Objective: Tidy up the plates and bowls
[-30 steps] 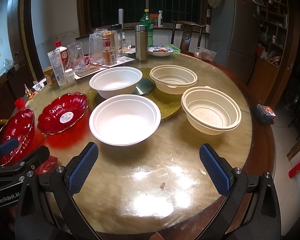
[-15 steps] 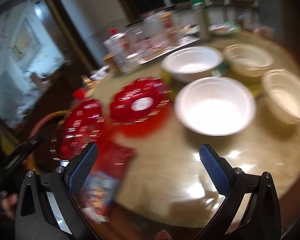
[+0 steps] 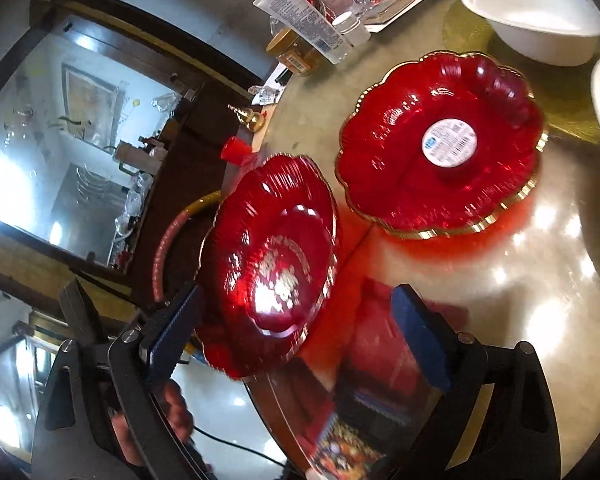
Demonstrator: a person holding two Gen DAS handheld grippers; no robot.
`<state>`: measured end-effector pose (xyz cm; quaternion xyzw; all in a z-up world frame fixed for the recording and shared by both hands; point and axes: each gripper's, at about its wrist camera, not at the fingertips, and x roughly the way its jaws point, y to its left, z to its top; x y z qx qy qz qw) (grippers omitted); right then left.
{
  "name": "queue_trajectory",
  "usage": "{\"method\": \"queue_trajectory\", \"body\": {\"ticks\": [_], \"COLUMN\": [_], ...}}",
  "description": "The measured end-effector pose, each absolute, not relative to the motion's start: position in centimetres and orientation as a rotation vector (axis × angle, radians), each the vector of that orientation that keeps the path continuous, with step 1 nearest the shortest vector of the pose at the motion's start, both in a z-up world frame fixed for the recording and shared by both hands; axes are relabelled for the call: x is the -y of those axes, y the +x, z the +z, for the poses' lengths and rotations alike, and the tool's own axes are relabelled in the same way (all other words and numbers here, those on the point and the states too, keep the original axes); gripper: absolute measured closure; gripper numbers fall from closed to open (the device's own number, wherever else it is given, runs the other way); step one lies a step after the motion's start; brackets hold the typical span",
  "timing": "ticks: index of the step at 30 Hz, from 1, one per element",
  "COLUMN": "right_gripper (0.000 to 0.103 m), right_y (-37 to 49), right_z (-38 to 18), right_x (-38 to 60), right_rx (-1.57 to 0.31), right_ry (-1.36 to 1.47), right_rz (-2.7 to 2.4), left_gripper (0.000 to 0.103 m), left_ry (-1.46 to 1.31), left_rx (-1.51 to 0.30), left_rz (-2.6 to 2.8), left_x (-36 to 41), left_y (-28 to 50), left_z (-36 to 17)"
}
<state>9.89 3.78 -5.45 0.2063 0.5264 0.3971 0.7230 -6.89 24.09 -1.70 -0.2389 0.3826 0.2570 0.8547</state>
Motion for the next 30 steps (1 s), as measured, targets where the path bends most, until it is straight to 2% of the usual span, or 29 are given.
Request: {"method": "queue_trajectory", "body": {"ticks": [1,2,5,6,7,8,9,10,11,13,23,30], "right_gripper": [0.008,0.014,0.037,0.049,0.055,0.066,0.078,0.083,0.086,0.089,0.089,0.089], "right_y": [10.2,10.6,11.7,12.0,12.3,12.5,12.6,12.6,12.6,12.3,12.2,12.4], "right_z": [-5.8,-5.7,-7.2,-7.8,-8.3,-8.9,-9.3,-9.8,-9.9,-9.5,-7.3,-8.0], "right_x": [-4.0,-3.8,-4.4,-4.8,-4.9,-5.3,-5.5,-5.7,-5.7,-6.0,-5.9,-5.7], "right_rx": [-1.169,-1.183,-1.241,-1.265,-1.281,-1.303,-1.320,-1.321,-1.313,-1.284,-1.199,-1.211], "right_ry": [0.457,0.462,0.442,0.432,0.425,0.416,0.405,0.395,0.390,0.354,0.301,0.301], "right_rz": [0.874,0.869,0.840,0.832,0.828,0.820,0.807,0.802,0.802,0.801,0.822,0.823], "left_gripper": [0.001,0.001,0.010,0.020,0.039,0.050,0.074,0.083,0.087,0.087,0.087,0.087], "left_ry": [-0.493,-0.488,-0.475,-0.465,-0.456,-0.449,-0.450,-0.458,-0.472,-0.459,-0.409,-0.396], "left_rx": [-0.813,-0.821,-0.840,-0.849,-0.860,-0.875,-0.899,-0.915,-0.910,-0.904,-0.834,-0.846], "left_rz": [0.537,0.536,0.543,0.554,0.562,0.564,0.556,0.542,0.518,0.528,0.543,0.552], "left_x": [-24.0,-23.9,-23.7,-23.7,-23.6,-23.6,-23.6,-23.7,-23.7,-23.4,-22.6,-22.3], "left_y": [-6.5,-6.2,-5.5,-5.3,-5.1,-4.9,-4.6,-4.4,-4.4,-4.5,-4.7,-4.5], "left_z": [-1.9,-2.1,-2.7,-2.9,-3.1,-3.5,-3.9,-4.3,-4.4,-4.2,-2.0,-2.4]}}
